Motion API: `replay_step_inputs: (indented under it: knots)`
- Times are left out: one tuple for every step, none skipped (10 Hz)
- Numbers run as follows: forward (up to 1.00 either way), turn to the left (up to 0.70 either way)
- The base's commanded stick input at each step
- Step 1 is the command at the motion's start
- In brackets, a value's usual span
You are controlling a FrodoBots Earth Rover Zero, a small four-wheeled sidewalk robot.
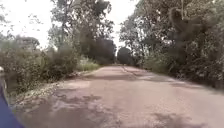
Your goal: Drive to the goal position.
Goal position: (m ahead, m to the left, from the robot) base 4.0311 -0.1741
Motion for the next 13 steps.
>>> replay_step_inputs:
  knots:
    - [0.7,0.0]
    - [0.7,0.0]
    - [0.7,0.0]
    - [0.7,0.0]
    - [0.7,0.0]
    - [0.7,0.0]
    - [0.7,0.0]
    - [0.7,0.0]
    - [0.7,0.0]
    - [0.7,0.0]
    - [0.7,0.0]
    - [0.7,0.0]
    - [0.7,0.0]
